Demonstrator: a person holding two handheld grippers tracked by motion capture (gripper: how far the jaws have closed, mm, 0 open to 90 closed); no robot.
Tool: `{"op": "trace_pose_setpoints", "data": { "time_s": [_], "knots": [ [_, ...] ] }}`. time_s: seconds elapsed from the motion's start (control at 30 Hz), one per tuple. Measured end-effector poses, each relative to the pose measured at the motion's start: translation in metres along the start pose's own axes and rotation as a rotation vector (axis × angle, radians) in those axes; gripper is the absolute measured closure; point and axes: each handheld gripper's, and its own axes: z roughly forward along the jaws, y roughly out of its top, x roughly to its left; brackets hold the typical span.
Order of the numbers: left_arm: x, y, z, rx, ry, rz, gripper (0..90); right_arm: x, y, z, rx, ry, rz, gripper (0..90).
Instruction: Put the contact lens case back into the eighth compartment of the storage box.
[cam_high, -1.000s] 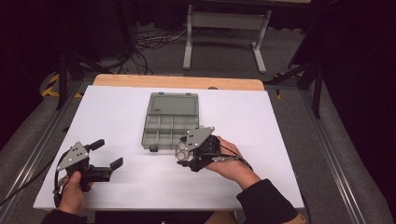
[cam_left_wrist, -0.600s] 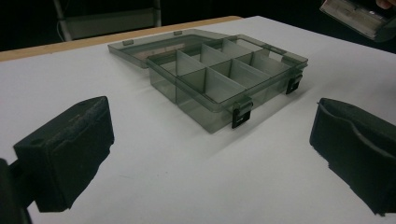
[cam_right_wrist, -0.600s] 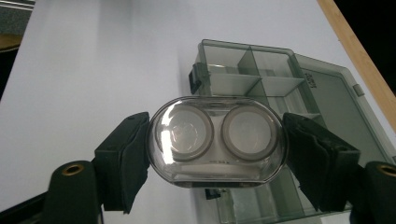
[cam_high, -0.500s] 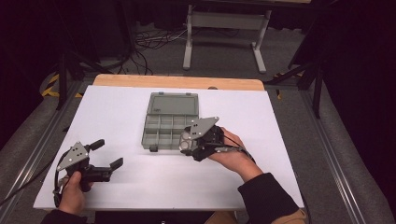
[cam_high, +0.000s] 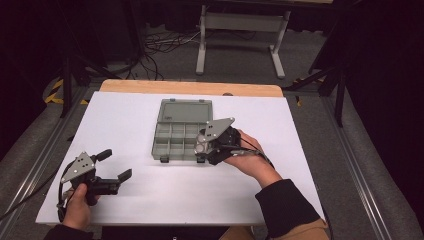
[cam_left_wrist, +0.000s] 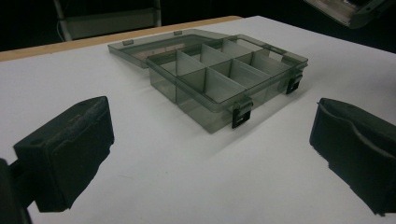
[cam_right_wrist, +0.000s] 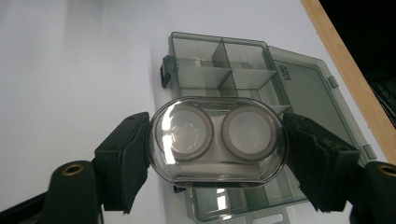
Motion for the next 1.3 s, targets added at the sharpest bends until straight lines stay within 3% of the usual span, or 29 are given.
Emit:
{"op": "trace_pose_setpoints", "data": {
  "time_s": [0.97,1.3],
  "knots": [
    [0.001,0.0,0.0,0.002,-0.001,-0.006,0.6,-0.029,-0.01,0.021,0.058,-0.008,0.037,26.5],
    [0.001,-0.001,0.0,-0.001,-0.002,-0.007,0.5,-0.037,-0.017,0.03,0.109,-0.001,0.043,26.5]
  ]
}}
